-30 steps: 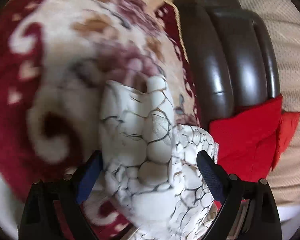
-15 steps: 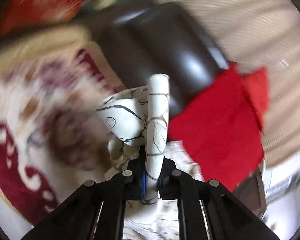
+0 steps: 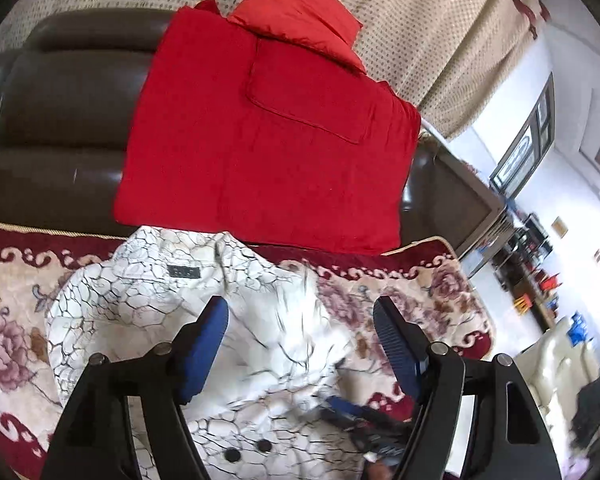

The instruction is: Fold large clothes

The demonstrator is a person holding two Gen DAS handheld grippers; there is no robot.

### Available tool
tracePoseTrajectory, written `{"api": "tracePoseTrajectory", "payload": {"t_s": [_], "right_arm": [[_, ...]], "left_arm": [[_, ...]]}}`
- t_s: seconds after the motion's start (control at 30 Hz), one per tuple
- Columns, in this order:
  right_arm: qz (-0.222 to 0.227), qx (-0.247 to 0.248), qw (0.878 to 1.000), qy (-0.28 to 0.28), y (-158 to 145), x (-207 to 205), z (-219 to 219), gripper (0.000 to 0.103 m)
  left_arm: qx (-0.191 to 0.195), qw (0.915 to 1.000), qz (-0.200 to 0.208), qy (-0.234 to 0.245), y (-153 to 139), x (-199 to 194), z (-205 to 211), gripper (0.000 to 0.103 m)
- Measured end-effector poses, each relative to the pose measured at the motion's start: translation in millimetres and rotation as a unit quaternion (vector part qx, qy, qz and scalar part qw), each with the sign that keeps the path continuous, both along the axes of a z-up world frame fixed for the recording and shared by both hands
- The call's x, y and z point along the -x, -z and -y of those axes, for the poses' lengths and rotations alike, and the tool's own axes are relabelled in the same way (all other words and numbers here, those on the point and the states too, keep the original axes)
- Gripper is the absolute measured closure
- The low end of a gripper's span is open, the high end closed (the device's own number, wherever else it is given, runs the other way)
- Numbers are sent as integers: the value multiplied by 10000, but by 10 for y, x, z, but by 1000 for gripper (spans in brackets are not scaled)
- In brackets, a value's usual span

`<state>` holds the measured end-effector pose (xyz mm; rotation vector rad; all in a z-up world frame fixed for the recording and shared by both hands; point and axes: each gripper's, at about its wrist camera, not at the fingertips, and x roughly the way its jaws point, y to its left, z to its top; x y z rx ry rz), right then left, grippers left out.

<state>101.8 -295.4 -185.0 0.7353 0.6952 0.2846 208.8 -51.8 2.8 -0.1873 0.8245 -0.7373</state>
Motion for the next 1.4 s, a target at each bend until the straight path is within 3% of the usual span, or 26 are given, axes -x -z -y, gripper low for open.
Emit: {"api": "tracePoseTrajectory", "payload": {"t_s": [0.1,0.2,0.33,0.47,0.6,0.63,0.67,0.73,0.8,0.83,0.97,1.17,1.23,1.33,1.4], "right_arm": [[-12,-76,9998,165,-2,31,159,29],[-50,-154,9996,226,13,1,223,28],[-80,-82,9998,163,-11,-110,130,28],[20,-1,10000,64,-122,-268,-33,28],[137,381,9990,-169,-228,-461,-331,29],[76,507,9984,-247,-209,-521,-399,30],[-77,644,9973,-354,-158,-596,-489,31],[-555,897,9931,-506,47,-714,-628,46],[-1192,1196,9841,-545,347,-800,-698,55],[-1262,1276,9825,-496,407,-794,-679,65],[-1153,1319,9833,-489,268,-727,-636,66],[-468,1125,9912,-509,-95,-640,-699,63],[-434,1168,9907,-550,-114,-670,-768,63],[-974,1290,9852,-571,110,-788,-841,63],[-1380,1186,9817,-565,317,-836,-812,64]], "left_arm": [[-86,9992,-139,-354,181,-106,-187,27],[19,9935,-501,-1024,409,-201,-651,27],[-197,9751,-962,-1987,943,-437,-1257,27],[-400,9607,-1216,-2461,1357,-508,-1504,27],[-889,9580,-1221,-2438,1705,-493,-1442,27],[-1192,9582,-1191,-2313,1799,-471,-1339,27],[-1443,9571,-1158,-2230,1850,-452,-1270,27],[-2164,9484,-1131,-2021,2076,-432,-1089,26],[-2472,9416,-1259,-1907,2257,-407,-1053,26],[-2418,9418,-1328,-1923,2301,-396,-1083,24],[-2050,9428,-1676,-2026,2203,-405,-1280,23],[-1882,9573,-1110,-1894,1864,-316,-1169,23],[-2012,9572,-992,-1831,1875,-324,-1037,23],[-2367,9511,-979,-1724,2007,-362,-831,23],[-2861,9393,-825,-1704,2086,-328,-666,23]]}}
